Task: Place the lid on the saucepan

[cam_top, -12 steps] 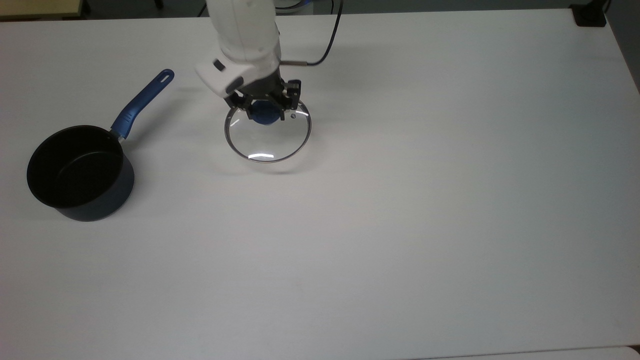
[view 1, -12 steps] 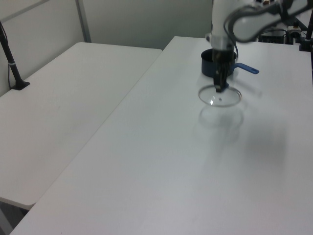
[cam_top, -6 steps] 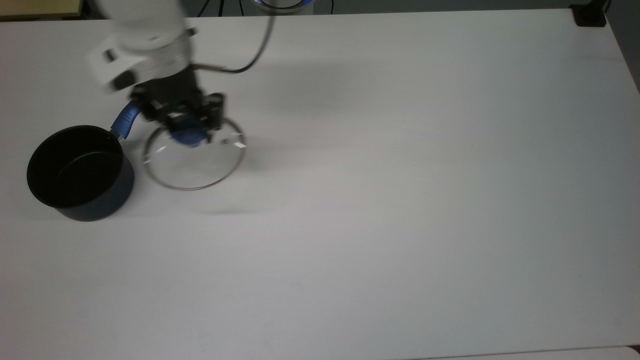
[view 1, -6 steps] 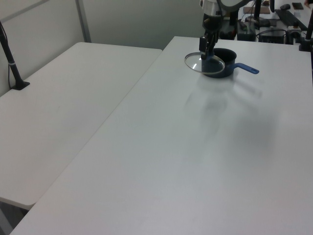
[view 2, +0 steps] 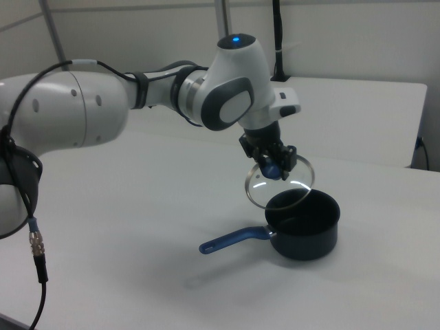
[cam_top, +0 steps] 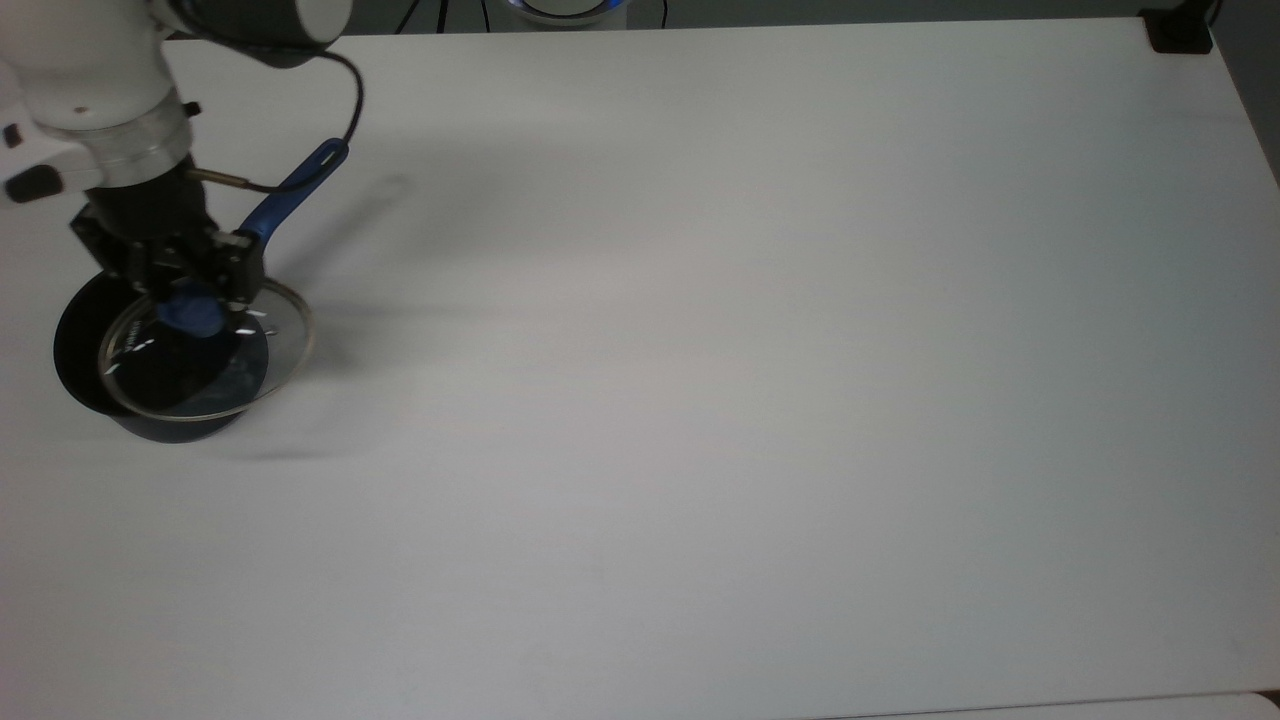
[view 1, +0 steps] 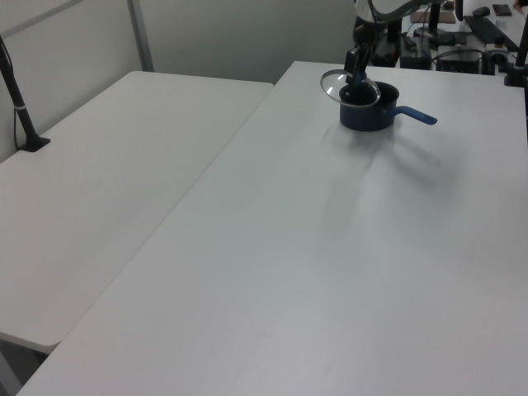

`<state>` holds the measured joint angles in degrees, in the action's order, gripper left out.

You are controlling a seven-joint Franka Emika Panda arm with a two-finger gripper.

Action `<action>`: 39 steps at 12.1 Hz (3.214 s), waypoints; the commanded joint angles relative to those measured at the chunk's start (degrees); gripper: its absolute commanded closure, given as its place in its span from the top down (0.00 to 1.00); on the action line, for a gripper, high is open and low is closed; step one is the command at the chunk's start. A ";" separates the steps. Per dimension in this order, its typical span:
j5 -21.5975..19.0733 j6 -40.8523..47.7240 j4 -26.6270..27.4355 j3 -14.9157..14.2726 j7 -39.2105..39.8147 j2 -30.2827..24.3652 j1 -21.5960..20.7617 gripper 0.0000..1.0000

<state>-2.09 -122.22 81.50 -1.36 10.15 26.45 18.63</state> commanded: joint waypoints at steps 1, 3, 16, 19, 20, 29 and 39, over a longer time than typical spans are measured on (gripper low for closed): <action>-0.64 -0.74 -2.49 -0.05 3.55 1.59 2.02 0.42; -0.81 -0.30 -2.40 -1.62 4.17 1.59 2.47 0.42; 0.16 3.13 -1.08 -2.95 7.43 1.59 3.34 0.45; 0.16 2.60 -0.99 -3.04 7.52 1.76 3.61 0.65; 0.16 2.34 -0.82 -3.04 7.00 2.46 3.70 0.88; 3.12 15.82 0.59 -2.33 -6.78 -9.02 -10.24 1.00; 5.08 28.00 13.07 -2.33 -15.86 -26.89 -23.46 1.00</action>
